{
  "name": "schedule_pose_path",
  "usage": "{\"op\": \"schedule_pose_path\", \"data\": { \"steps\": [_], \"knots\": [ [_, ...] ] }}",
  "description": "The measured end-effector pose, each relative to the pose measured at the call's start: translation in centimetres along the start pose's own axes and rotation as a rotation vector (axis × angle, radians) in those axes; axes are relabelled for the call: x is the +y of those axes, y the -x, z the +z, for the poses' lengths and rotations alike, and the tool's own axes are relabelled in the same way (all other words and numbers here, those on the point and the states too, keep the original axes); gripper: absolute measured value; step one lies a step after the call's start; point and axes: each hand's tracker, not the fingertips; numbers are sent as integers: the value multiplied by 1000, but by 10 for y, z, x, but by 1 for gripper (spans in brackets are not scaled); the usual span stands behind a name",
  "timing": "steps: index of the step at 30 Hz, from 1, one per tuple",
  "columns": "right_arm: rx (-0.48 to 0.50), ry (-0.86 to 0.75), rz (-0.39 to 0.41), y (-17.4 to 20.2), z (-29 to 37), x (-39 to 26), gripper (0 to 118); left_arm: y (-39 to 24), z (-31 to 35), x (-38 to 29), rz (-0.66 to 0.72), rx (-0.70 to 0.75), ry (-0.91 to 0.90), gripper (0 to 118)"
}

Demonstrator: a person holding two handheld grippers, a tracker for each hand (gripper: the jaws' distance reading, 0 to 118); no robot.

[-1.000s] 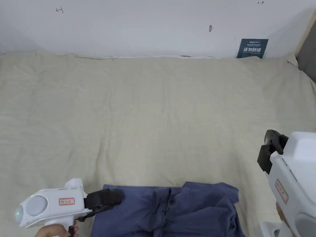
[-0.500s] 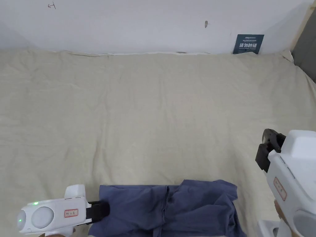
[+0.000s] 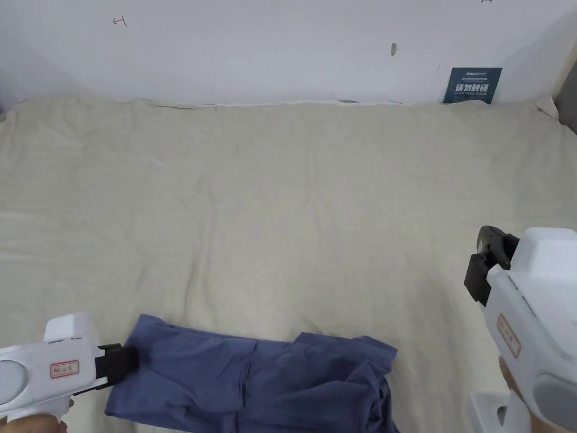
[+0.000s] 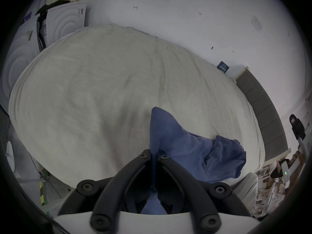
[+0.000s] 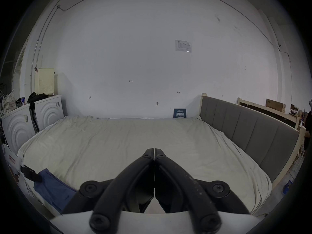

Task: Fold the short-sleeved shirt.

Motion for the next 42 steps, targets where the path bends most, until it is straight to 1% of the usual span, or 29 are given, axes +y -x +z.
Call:
{"op": "schedule_pose_path", "data": {
  "steps": [4, 9, 10, 13, 19, 22, 24, 25, 26, 27, 28, 29, 30, 31, 32, 35, 38, 40, 42],
  "knots": [
    [0, -2, -11, -5, 2, -2, 2, -27, 5, 7, -17, -56, -3, 7],
    [-10, -1, -28, -14, 5, -5, 2, -109, -5, 10, -149, -206, 29, 7],
    [-12, -1, -31, -16, 6, -5, 2, -138, -9, 6, -173, -229, 43, 7],
    [-19, 1, -37, -23, 9, -7, 2, -192, -30, -3, -259, -275, 87, 7],
    [-51, -6, -44, -39, 18, -7, 2, -281, -82, -38, -412, -271, 196, 7],
    [-65, -6, -53, -45, 22, -8, 2, -302, -110, -60, -468, -263, 262, 7],
    [-68, -4, -58, -48, 24, -9, 2, -310, -126, -74, -500, -224, 293, 7],
    [-71, -4, -56, -50, 25, -10, 2, -312, -132, -77, -497, -211, 293, 10],
    [-73, -4, -54, -50, 25, -10, 2, -312, -139, -79, -492, -214, 291, 17],
    [-76, -3, -52, -51, 25, -11, 2, -311, -141, -79, -491, -223, 289, 31],
    [-76, -2, -53, -51, 26, -11, 2, -311, -138, -77, -473, -249, 283, 60],
    [-75, 0, -54, -52, 26, -11, 2, -311, -136, -77, -446, -286, 277, 83],
    [-75, 2, -55, -52, 25, -11, 2, -310, -130, -77, -434, -313, 272, 103],
    [-75, 3, -55, -52, 25, -11, 2, -309, -124, -75, -432, -322, 262, 117],
    [-75, 3, -55, -53, 25, -11, 2, -308, -118, -73, -431, -325, 240, 118],
    [-75, -1, -58, -53, 26, -10, 2, -301, -89, -63, -407, -348, 118, 115],
    [-73, -8, -61, -51, 27, -7, 2, -283, -65, -54, -346, -333, -30, 112],
    [-66, -16, -61, -51, 29, -5, 2, -267, -53, -52, -326, -287, -171, 101],
    [-65, -22, -57, -50, 30, -3, 2, -256, -45, -52, -314, -224, -273, 92]
  ]
}}
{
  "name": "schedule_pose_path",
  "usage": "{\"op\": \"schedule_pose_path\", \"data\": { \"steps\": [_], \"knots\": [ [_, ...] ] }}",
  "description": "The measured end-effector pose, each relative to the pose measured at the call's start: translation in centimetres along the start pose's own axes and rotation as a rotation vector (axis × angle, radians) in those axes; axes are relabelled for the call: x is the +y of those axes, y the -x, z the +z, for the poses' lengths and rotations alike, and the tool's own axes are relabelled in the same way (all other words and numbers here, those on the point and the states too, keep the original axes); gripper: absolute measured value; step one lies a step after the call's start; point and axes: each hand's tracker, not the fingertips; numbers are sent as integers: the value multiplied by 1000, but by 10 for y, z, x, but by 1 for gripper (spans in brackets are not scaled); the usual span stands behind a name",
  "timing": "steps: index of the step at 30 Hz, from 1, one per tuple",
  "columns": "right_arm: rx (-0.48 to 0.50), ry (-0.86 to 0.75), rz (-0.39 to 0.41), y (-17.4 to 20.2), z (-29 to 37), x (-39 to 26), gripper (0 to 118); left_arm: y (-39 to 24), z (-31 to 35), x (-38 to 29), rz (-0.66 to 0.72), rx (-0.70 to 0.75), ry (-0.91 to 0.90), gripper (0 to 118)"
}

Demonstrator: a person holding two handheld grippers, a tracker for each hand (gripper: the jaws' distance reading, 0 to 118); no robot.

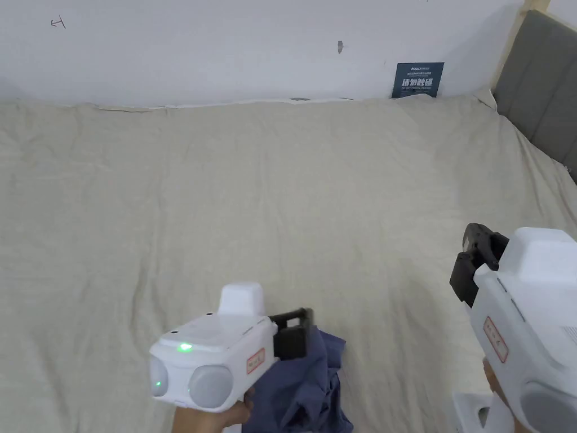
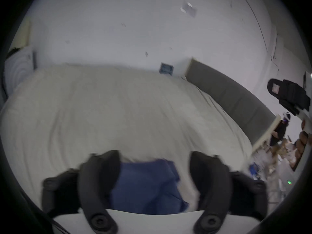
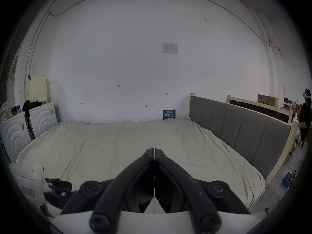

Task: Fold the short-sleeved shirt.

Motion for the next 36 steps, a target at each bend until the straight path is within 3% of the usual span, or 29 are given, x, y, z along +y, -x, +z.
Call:
{"op": "schedule_pose_path", "data": {
  "steps": [4, 11, 25, 33, 36],
  "knots": [
    [6, -4, 0, 1, 0, 2, 2, 14, 1, -5, -1, 78, -12, 3],
    [9, 7, -1, 0, -2, -2, 2, 12, -19, -41, -43, 72, 80, 1],
    [-23, 46, 6, -19, -5, -13, 2, -60, -88, -104, -85, -25, 250, 1],
    [-13, 53, 11, -17, -4, -13, 2, -56, -89, -104, -90, -10, 231, 0],
    [-5, 39, 11, -13, 1, -9, 2, -57, -62, -79, -120, -15, 112, 1]
  ]
}}
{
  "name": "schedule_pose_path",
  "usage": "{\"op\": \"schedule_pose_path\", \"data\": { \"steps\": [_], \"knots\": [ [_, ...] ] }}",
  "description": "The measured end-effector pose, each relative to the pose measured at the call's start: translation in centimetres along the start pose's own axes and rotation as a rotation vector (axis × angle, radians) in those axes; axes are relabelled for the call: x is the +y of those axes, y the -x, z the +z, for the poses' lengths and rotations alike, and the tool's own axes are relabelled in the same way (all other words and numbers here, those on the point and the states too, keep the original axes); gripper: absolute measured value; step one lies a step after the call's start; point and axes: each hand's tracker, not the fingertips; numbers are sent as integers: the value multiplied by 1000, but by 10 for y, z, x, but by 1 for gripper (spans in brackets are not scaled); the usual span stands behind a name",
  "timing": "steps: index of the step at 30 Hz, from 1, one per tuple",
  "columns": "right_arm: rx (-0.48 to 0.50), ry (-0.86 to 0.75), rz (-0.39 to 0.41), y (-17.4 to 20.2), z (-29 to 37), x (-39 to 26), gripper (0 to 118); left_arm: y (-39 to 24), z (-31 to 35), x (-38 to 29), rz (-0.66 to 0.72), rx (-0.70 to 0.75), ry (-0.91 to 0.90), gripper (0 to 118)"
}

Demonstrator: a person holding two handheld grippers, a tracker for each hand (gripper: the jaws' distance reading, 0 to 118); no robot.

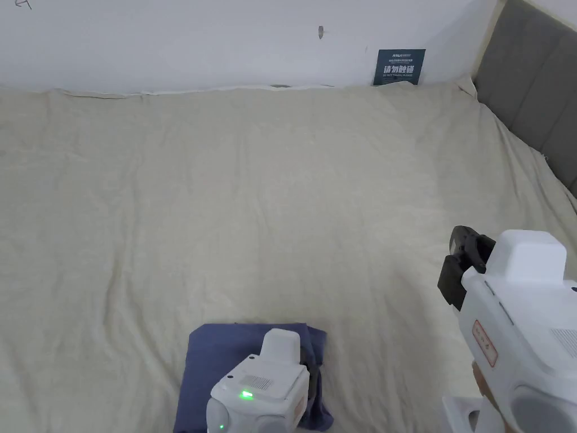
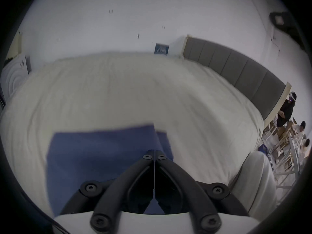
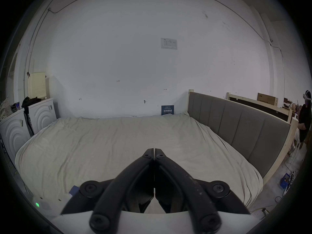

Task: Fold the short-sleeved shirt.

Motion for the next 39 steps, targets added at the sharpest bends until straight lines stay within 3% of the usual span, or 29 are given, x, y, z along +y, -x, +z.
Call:
{"op": "schedule_pose_path", "data": {
  "steps": [7, 19, 29, 39],
  "knots": [
    [29, -46, 12, 18, 10, 12, 2, 20, 87, 75, -84, 19, -262, 1],
    [61, -147, 40, 58, 25, 34, 2, 88, 170, 135, -115, 275, -526, 1],
    [76, -190, 83, 83, 28, 41, 2, 144, 198, 125, -67, 423, -589, 1],
    [105, -178, 86, 90, 21, 38, 2, 158, 203, 117, -16, 453, -586, 1]
  ]
}}
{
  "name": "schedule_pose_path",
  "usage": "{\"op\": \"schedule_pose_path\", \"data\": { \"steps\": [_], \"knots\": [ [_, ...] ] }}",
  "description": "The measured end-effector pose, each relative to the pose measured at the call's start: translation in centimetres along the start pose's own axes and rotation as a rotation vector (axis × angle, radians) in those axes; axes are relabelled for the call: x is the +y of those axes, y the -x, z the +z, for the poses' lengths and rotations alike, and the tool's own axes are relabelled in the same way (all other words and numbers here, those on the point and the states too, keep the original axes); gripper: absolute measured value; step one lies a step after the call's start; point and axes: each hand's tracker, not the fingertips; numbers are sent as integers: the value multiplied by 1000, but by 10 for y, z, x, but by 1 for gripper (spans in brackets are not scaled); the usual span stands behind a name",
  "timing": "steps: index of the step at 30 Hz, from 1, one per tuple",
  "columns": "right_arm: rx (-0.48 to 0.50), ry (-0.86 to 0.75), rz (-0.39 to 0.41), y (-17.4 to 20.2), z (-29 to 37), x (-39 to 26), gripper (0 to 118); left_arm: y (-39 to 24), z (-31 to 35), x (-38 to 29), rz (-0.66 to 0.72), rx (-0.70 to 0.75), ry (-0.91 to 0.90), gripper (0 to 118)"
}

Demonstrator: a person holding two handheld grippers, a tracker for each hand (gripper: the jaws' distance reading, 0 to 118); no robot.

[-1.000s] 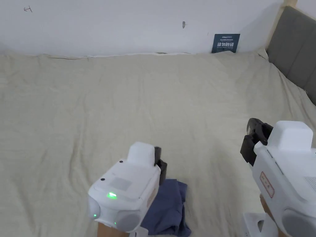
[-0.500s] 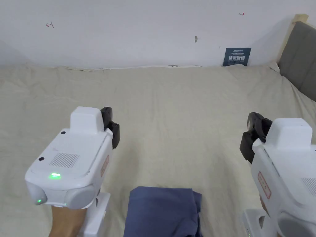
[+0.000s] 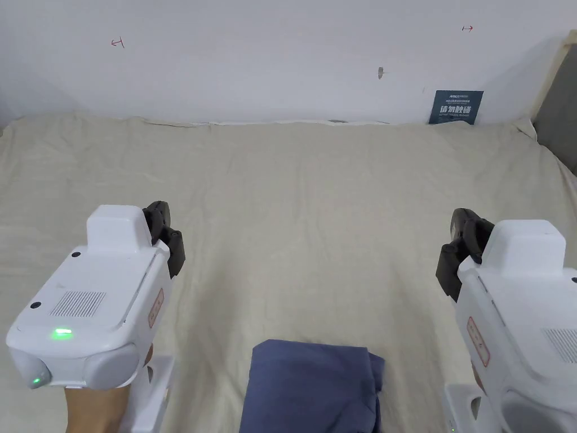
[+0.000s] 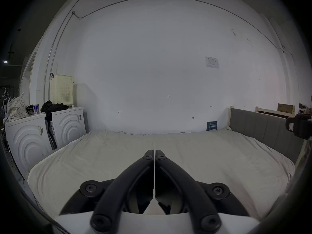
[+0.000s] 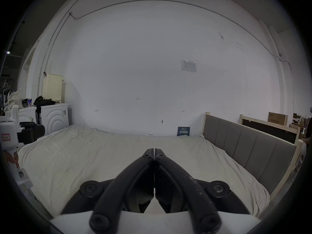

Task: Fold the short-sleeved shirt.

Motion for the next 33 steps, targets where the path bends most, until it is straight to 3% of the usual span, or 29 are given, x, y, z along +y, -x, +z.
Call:
{"op": "schedule_pose_path", "data": {
  "steps": [8, 19, 26, 33],
  "knots": [
    [49, 124, -4, 15, -19, -45, 2, -2, 0, -2, 10, -11, 12, 1],
    [200, 466, 38, 63, -41, -197, 2, 1, 3, -15, 37, -19, 51, 1],
    [169, 628, 41, 78, -45, -250, 2, 2, 3, -31, 40, -31, 106, 1],
    [179, 630, -22, 73, -46, -259, 2, 2, -9, -65, 150, -99, 320, 2]
  ]
}}
